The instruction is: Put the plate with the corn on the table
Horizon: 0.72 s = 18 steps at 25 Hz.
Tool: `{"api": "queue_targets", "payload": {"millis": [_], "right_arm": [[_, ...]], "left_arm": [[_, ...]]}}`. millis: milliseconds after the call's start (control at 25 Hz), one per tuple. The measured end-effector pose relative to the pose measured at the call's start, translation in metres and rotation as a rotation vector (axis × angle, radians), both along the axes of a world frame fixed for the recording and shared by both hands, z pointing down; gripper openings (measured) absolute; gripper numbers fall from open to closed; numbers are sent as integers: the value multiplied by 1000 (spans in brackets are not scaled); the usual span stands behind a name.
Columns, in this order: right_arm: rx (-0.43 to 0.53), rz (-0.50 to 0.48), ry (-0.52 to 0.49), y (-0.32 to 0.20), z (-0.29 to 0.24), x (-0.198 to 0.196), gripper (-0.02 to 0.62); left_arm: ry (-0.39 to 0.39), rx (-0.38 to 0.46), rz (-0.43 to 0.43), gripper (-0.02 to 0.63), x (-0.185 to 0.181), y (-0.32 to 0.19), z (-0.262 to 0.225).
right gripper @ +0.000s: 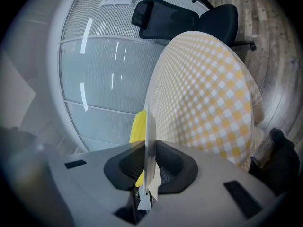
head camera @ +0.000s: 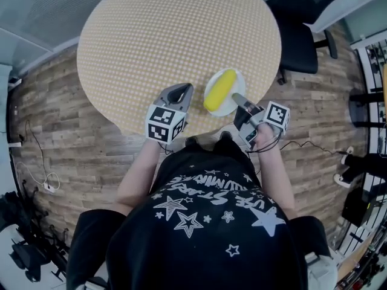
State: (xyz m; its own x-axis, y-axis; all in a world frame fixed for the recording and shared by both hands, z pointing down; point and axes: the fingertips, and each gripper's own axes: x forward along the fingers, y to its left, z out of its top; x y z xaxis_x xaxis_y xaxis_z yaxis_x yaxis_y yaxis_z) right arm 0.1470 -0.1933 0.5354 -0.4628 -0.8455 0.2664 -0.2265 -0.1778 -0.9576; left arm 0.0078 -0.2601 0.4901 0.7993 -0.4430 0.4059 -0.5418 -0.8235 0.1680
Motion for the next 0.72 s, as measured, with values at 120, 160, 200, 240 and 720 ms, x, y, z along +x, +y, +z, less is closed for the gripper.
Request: {"api": "queue_targets", "payload": {"millis": [120,160,200,240,720], "right_arm": [[1,-30,-4,-8,4,7,48],[0,-43,-4,-11,5,8,48],[-2,-57,-3,-13,7,10,48],[-4,-76,-2,-16,9,12,48],[-45,-372,23,-67,35,36,48]], "left_arm": [[-16,-8,-31,8,2,-4,5],[-20,-10,-45,8,1,-4,6],[-23,-11,-59,8,2,-5,6],[-28,-12,-74,8,3,-5,7],[-72,-29,-295,8,20,-23,12]]}}
